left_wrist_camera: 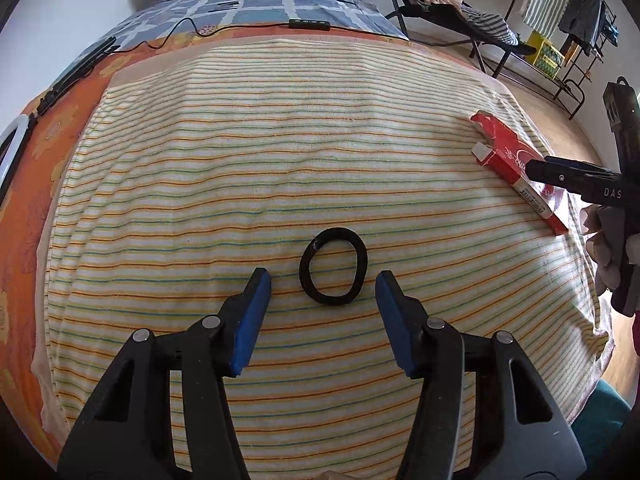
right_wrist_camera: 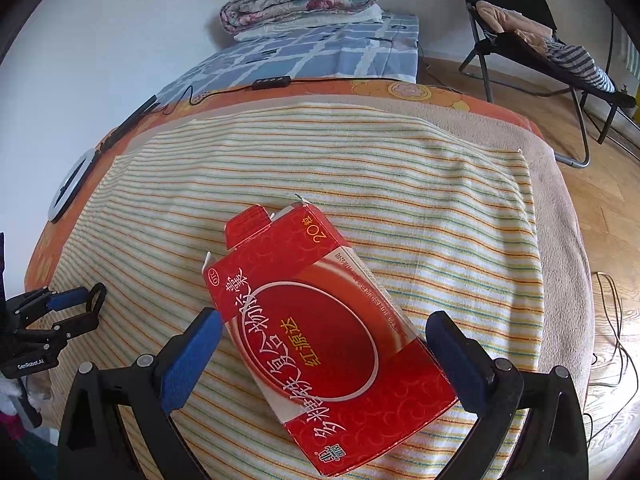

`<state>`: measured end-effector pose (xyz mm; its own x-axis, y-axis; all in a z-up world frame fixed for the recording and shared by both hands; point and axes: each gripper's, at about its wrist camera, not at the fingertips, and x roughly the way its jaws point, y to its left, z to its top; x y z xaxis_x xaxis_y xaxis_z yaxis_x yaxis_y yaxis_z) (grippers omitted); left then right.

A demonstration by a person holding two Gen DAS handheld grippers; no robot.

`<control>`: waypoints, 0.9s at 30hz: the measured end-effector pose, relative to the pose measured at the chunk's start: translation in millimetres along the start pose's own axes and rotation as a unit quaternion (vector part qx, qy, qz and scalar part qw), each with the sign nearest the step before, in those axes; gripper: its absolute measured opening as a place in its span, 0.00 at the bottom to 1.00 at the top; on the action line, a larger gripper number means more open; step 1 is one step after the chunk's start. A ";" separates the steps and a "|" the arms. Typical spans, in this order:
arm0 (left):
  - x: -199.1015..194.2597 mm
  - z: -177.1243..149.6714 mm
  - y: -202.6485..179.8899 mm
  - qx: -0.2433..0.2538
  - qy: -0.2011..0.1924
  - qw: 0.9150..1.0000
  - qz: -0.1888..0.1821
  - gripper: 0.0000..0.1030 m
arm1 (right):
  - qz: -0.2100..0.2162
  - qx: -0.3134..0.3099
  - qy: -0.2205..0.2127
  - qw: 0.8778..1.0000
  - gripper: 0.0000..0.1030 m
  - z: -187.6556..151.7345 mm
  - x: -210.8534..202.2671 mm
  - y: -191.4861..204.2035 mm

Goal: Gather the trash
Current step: 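Grasp the red medicine box with the right tool while the left tool grasps the black hair tie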

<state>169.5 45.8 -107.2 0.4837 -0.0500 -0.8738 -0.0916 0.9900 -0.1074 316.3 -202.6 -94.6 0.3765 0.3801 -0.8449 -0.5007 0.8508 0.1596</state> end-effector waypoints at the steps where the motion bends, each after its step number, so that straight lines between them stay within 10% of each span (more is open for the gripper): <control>1: 0.6 0.8 0.1 0.001 0.000 1.000 0.004 0.47 | 0.004 -0.003 0.002 1.000 1.00 -1.5 -0.2 2.7; 16: 0.7 2.5 2.6 0.007 -0.013 1.000 0.022 0.11 | -0.076 -0.063 0.015 0.995 0.98 -16.9 16.9 36.3; 27: -18.4 -0.2 -1.2 0.013 -0.037 0.999 0.025 0.06 | -0.072 -0.071 0.004 0.995 0.84 -34.0 -2.4 55.3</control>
<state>160.6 45.5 -91.1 0.5426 0.0082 -0.8400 -0.0946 0.9942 -0.0514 261.2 -168.9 -101.1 0.4467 0.2556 -0.8574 -0.5476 0.8360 -0.0361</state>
